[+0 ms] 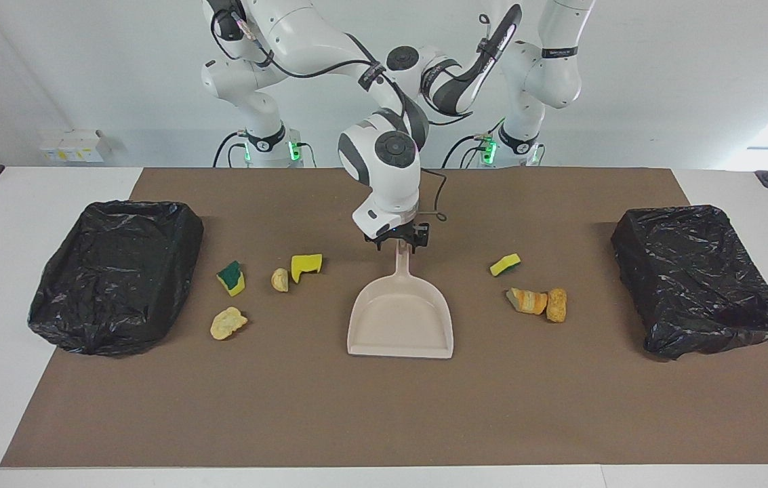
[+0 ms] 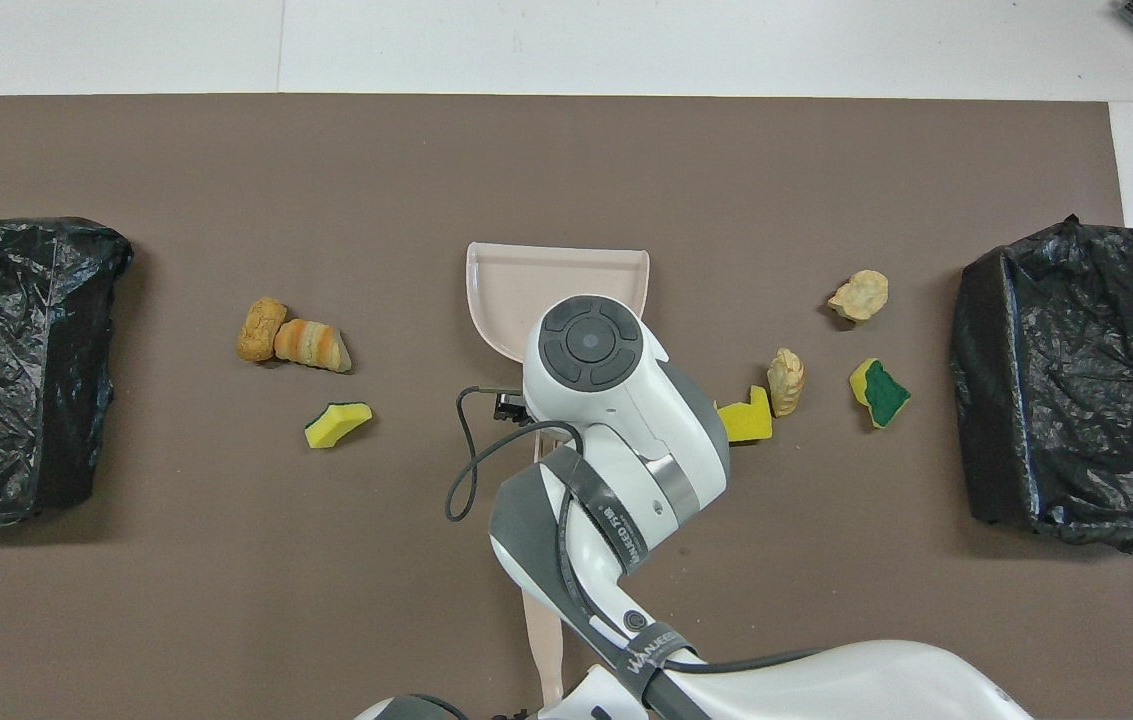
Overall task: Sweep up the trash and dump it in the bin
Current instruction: 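Grasp the beige dustpan handle with the right gripper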
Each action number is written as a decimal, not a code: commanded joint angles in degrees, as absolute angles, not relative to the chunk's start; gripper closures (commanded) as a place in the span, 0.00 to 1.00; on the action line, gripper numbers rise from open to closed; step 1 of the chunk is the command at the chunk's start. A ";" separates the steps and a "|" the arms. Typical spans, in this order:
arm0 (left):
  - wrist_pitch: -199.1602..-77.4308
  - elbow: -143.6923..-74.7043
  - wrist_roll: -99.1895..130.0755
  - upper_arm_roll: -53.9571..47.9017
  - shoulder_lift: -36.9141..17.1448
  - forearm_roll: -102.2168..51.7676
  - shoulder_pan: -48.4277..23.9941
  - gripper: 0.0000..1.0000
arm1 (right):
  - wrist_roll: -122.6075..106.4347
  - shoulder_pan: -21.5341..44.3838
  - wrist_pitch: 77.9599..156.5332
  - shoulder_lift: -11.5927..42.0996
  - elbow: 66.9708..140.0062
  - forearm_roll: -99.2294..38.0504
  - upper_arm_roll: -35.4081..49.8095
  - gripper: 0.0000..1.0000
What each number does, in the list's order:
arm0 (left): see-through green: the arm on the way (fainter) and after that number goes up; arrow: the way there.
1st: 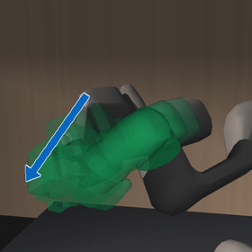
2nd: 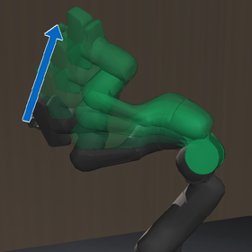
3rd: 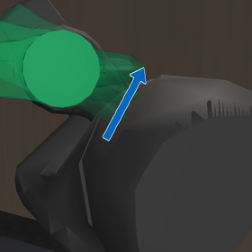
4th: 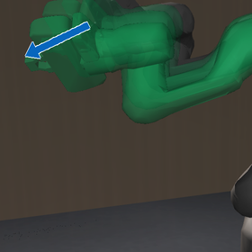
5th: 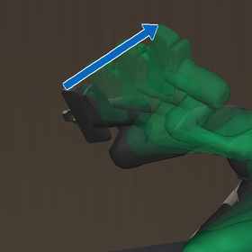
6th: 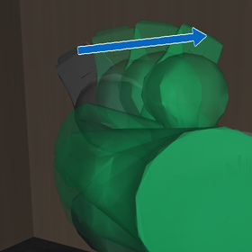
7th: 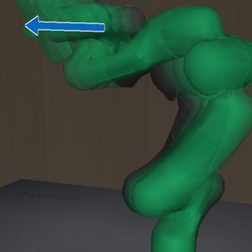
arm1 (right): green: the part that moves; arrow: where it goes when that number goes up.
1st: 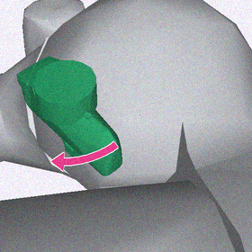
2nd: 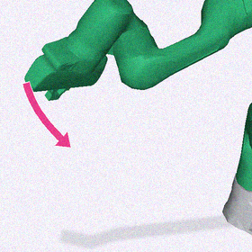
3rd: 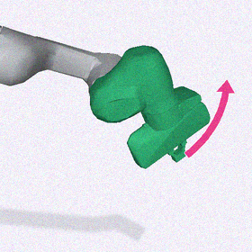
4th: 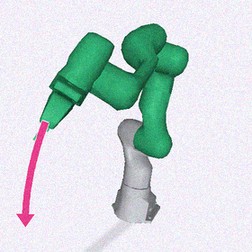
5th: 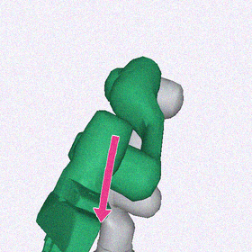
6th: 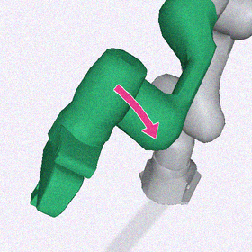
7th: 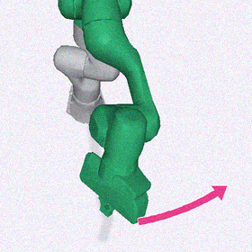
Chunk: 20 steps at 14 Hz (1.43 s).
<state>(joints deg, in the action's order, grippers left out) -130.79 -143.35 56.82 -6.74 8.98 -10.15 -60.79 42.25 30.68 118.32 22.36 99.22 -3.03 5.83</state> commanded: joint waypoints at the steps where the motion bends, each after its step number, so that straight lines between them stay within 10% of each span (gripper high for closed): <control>1: -127.80 -142.13 56.60 -5.98 9.76 -10.63 -60.74 1.00 | 40.08 30.76 118.56 21.45 100.37 -3.25 5.71 0.57; 4: -123.85 -140.63 55.64 -5.98 10.63 -10.11 -59.24 1.00 | 38.68 30.67 118.56 21.36 100.63 -3.34 5.71 0.58; 7: -117.54 -140.71 51.96 -5.98 13.52 -10.02 -55.73 1.00 | 33.16 30.67 118.30 21.45 100.28 -2.29 5.71 1.00; 20: -105.37 -135.09 34.98 -5.98 18.29 -6.60 -23.85 1.00 | -16.74 21.18 104.85 14.85 99.32 -2.29 5.62 1.00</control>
